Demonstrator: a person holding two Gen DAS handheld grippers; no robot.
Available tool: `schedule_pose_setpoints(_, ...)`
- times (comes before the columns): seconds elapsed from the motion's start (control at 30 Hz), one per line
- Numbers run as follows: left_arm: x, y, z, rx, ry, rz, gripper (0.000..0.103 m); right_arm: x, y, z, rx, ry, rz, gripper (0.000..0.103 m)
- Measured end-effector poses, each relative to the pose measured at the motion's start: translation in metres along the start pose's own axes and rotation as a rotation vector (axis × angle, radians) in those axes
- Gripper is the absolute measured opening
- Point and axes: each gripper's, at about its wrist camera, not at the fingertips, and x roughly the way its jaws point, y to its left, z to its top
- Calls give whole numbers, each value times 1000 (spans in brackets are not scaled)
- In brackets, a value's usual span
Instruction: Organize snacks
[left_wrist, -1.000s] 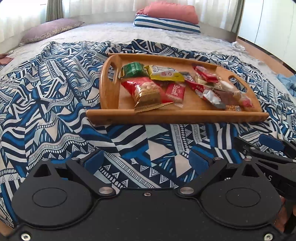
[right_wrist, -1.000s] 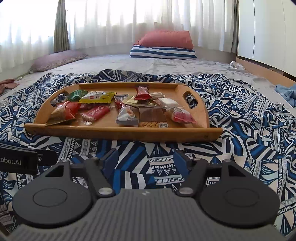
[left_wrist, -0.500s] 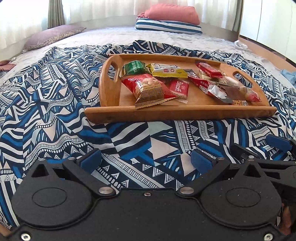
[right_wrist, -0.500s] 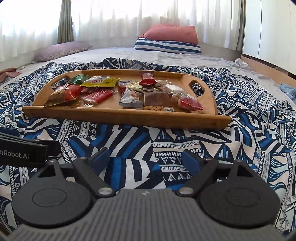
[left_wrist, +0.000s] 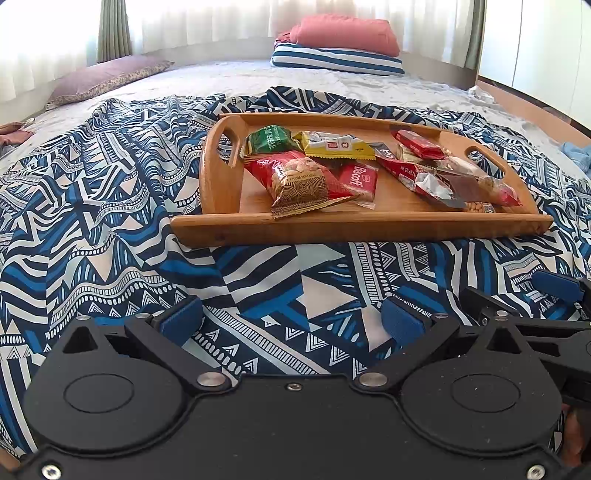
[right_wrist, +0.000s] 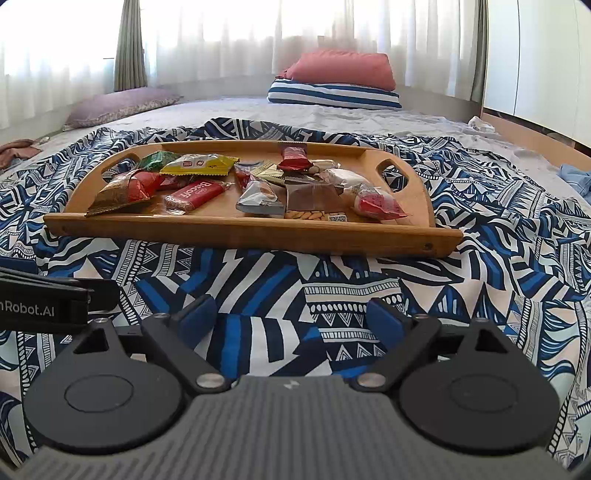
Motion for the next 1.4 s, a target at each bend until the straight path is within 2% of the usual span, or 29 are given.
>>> schedule_pose_setpoints(1.4,0,-1,0,5,3,3,103,-1,1,0,-7,-3,-4,95)
